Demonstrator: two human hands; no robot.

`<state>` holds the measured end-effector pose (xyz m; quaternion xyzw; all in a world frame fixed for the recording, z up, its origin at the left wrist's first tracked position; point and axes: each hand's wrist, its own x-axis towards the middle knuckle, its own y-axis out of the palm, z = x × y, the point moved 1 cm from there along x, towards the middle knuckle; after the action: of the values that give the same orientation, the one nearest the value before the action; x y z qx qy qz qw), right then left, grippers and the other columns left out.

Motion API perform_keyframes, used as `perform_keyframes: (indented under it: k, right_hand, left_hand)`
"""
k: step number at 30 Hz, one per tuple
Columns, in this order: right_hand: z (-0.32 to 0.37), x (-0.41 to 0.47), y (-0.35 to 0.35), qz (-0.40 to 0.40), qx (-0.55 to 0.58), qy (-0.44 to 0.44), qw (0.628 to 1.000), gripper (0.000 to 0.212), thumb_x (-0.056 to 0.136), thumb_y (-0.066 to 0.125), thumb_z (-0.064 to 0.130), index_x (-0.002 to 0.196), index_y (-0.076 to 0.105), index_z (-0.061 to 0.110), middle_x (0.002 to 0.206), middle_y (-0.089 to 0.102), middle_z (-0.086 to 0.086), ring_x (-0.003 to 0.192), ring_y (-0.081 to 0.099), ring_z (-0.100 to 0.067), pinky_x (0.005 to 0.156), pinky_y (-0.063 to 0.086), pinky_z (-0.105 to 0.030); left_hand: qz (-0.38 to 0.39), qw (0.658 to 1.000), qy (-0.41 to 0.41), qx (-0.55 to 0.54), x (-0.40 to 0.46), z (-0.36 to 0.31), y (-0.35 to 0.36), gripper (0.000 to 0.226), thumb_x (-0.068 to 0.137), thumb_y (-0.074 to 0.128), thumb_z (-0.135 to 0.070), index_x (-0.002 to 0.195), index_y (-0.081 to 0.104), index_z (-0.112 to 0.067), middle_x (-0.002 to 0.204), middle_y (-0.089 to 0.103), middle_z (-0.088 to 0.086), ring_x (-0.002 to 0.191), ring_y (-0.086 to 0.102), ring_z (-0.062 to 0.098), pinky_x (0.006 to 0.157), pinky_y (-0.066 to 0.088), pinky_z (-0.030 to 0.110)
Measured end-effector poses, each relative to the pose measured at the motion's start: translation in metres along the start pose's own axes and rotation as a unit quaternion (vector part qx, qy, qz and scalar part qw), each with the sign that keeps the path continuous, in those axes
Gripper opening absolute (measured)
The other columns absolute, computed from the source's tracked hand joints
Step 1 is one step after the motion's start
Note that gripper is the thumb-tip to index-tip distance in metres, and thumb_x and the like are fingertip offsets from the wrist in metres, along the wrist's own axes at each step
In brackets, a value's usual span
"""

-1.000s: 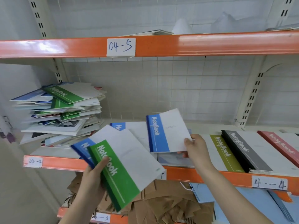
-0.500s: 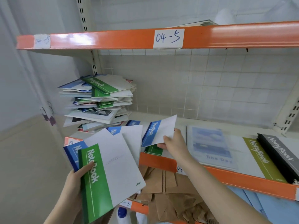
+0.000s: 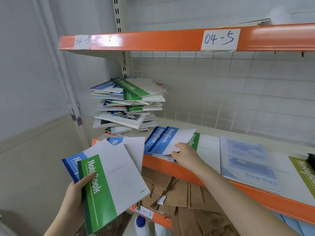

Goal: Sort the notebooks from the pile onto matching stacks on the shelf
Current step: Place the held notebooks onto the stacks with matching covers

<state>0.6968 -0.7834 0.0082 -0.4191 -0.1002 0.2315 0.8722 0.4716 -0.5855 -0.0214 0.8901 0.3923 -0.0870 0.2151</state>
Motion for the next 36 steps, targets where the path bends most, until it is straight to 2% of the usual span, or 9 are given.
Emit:
perform_keyframes:
  k: [7, 10, 13, 15, 17, 20, 27, 33, 36]
  right_hand:
    - [0.013, 0.021, 0.009, 0.083, -0.041, -0.030, 0.995, 0.037, 0.091, 0.048, 0.015, 0.114, 0.055, -0.013, 0.119, 0.059, -0.023, 0.116, 0.053, -0.039, 0.090, 0.047, -0.038]
    - [0.015, 0.027, 0.006, 0.132, -0.084, -0.036, 0.987, 0.038, 0.091, 0.049, 0.022, 0.118, 0.059, -0.003, 0.124, 0.060, -0.018, 0.117, 0.054, -0.034, 0.096, 0.046, -0.040]
    - [0.015, 0.032, 0.000, 0.102, -0.171, -0.035, 0.979, 0.027, 0.088, 0.048, 0.029, 0.086, 0.067, 0.009, 0.086, 0.068, -0.008, 0.079, 0.064, -0.026, 0.069, 0.050, -0.033]
    - [0.022, 0.032, -0.002, 0.017, -0.201, -0.056, 0.978, 0.025, 0.088, 0.042, 0.021, 0.067, 0.053, 0.012, 0.066, 0.053, -0.003, 0.059, 0.049, -0.022, 0.053, 0.038, -0.028]
    - [0.026, 0.033, 0.001, -0.021, -0.208, -0.115, 0.971, 0.026, 0.092, 0.038, 0.018, 0.083, 0.061, 0.010, 0.086, 0.057, -0.004, 0.075, 0.055, -0.022, 0.063, 0.047, -0.033]
    - [0.021, 0.037, 0.017, 0.066, -0.212, -0.168, 0.960, 0.036, 0.098, 0.037, 0.028, 0.123, 0.058, 0.012, 0.125, 0.051, -0.004, 0.117, 0.049, -0.023, 0.095, 0.044, -0.040]
    - [-0.001, 0.027, 0.030, 0.073, -0.254, -0.198, 0.944, 0.048, 0.101, 0.030, 0.042, 0.145, 0.035, 0.022, 0.154, 0.029, 0.000, 0.140, 0.029, -0.019, 0.112, 0.028, -0.034]
    - [0.002, 0.016, 0.018, 0.020, -0.056, -0.184, 0.981, 0.034, 0.101, 0.036, 0.036, 0.125, 0.056, 0.021, 0.122, 0.054, 0.007, 0.112, 0.053, -0.010, 0.093, 0.042, -0.024]
    - [0.010, 0.000, 0.007, 0.023, 0.069, -0.130, 0.989, 0.029, 0.099, 0.038, 0.040, 0.113, 0.056, 0.022, 0.106, 0.061, 0.008, 0.090, 0.063, -0.010, 0.084, 0.053, -0.034]
  left_hand:
    - [-0.004, 1.000, -0.010, -0.006, 0.003, -0.007, -0.002, 0.016, 0.092, 0.054, -0.012, 0.107, 0.058, -0.006, 0.068, 0.072, 0.011, 0.049, 0.068, 0.026, 0.040, 0.053, 0.032]
    - [-0.008, 1.000, -0.009, -0.004, 0.007, -0.008, -0.003, 0.015, 0.092, 0.055, -0.013, 0.105, 0.059, -0.007, 0.070, 0.073, 0.011, 0.050, 0.068, 0.026, 0.041, 0.053, 0.032]
    - [-0.010, 1.000, -0.010, -0.006, 0.010, -0.008, -0.005, 0.011, 0.092, 0.054, -0.012, 0.101, 0.059, -0.008, 0.068, 0.072, 0.010, 0.049, 0.068, 0.025, 0.040, 0.053, 0.031]
    - [-0.013, 1.000, -0.010, -0.008, 0.012, -0.008, -0.007, 0.010, 0.092, 0.054, -0.012, 0.100, 0.059, -0.009, 0.067, 0.072, 0.009, 0.049, 0.067, 0.025, 0.040, 0.053, 0.031]
    - [-0.016, 1.000, -0.008, -0.010, 0.013, -0.008, -0.008, 0.011, 0.092, 0.054, -0.013, 0.102, 0.058, -0.009, 0.066, 0.072, 0.008, 0.049, 0.068, 0.024, 0.040, 0.053, 0.030]
    - [-0.017, 1.000, -0.010, -0.012, 0.014, -0.008, -0.010, 0.015, 0.092, 0.055, -0.013, 0.105, 0.057, -0.007, 0.066, 0.072, 0.008, 0.048, 0.068, 0.024, 0.039, 0.053, 0.031]
    - [0.008, 1.000, -0.005, -0.010, 0.012, -0.008, -0.007, 0.018, 0.092, 0.055, -0.012, 0.107, 0.057, -0.004, 0.068, 0.072, 0.011, 0.048, 0.067, 0.026, 0.040, 0.053, 0.031]
    - [0.036, 0.999, 0.001, 0.002, 0.008, 0.001, 0.014, 0.016, 0.087, 0.060, -0.010, 0.103, 0.059, -0.004, 0.076, 0.073, 0.015, 0.054, 0.069, 0.029, 0.047, 0.056, 0.034]
    - [0.051, 0.999, 0.015, 0.005, 0.006, 0.007, 0.029, 0.022, 0.083, 0.064, -0.012, 0.103, 0.058, -0.007, 0.087, 0.074, 0.017, 0.063, 0.070, 0.030, 0.054, 0.058, 0.037]
